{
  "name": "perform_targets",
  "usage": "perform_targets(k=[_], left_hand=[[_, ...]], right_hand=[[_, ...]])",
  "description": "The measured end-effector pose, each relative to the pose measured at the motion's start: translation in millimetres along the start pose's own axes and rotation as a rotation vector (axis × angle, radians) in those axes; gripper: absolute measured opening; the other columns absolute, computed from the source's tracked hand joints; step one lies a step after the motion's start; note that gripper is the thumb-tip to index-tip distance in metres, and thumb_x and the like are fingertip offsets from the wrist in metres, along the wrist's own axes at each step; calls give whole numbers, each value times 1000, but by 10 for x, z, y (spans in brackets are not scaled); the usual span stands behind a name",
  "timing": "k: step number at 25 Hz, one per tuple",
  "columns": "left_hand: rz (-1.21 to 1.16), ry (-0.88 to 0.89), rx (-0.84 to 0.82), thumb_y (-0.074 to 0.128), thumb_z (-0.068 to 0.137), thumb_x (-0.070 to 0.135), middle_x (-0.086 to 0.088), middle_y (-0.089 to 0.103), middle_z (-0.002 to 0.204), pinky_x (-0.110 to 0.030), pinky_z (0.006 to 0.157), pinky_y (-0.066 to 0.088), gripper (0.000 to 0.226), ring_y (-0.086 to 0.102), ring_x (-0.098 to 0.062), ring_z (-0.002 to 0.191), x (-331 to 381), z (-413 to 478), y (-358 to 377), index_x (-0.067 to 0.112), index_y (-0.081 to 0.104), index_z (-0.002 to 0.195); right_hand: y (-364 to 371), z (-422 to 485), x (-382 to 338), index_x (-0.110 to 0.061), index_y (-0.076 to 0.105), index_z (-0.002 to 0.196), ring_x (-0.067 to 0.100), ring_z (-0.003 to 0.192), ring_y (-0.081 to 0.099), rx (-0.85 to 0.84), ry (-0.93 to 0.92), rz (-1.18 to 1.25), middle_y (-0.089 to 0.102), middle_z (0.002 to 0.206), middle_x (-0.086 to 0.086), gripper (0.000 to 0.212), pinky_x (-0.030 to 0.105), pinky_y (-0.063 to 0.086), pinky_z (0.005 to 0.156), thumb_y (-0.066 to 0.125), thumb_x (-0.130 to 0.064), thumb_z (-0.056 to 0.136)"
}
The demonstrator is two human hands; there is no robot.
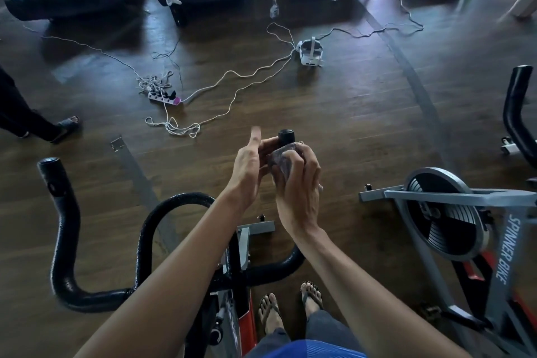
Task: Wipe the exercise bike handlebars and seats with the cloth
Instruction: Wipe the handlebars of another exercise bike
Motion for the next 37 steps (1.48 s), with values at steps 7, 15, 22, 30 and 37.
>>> perform_targets(k=[7, 15, 22, 30, 37], left_hand=[[32, 14, -27, 28, 107, 50, -6, 76, 109, -36, 103, 48, 59, 71, -16, 107, -8, 32, -19, 11, 72, 111], [40, 23, -20, 30, 108, 48, -6, 76, 109, -37, 104, 48, 54, 72, -15, 103, -33, 29, 4, 14, 72, 108], [42, 36, -4, 32, 107, 48, -4, 76, 108, -37, 104, 48, 51, 71, -15, 104, -11, 7, 21, 16, 72, 106], [53, 53, 9, 32, 108, 44, -2, 76, 109, -35, 104, 49, 46, 70, -14, 106, -30, -47, 57, 19, 71, 104], [76, 92, -6, 35, 109, 39, -6, 73, 116, -34, 97, 50, 45, 69, -19, 109, -41, -109, 95, 10, 67, 121]], right_hand=[[98, -371, 279, -23, 14, 159, 28, 156, -3, -254, -66, -33, 4, 169, 7, 59, 53, 19, 124, 38, -36, 107], [58, -519, 317, -33, 10, 161, 15, 155, -6, -321, 59, -38, -2, 169, -7, 65, 42, 21, 118, 43, -16, 107], [-24, -767, 316, -25, 15, 160, 16, 155, -3, -358, 103, -104, 2, 168, -6, 58, 26, 4, 120, 41, -19, 108], [-117, -1128, 327, -20, 22, 159, 16, 156, -8, -437, 106, -80, 4, 169, -4, 58, 43, 15, 125, 44, -12, 106], [-154, -1150, 275, -20, 25, 158, 16, 156, -7, -431, 108, -56, 6, 169, -4, 52, 37, 10, 125, 35, -19, 108]])
Point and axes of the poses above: each hand's wrist, its own z-axis towards the middle knuckle, its own y-axis out of the palm, x = y × z, the point moved 9 cm from there along z, towards the middle knuckle
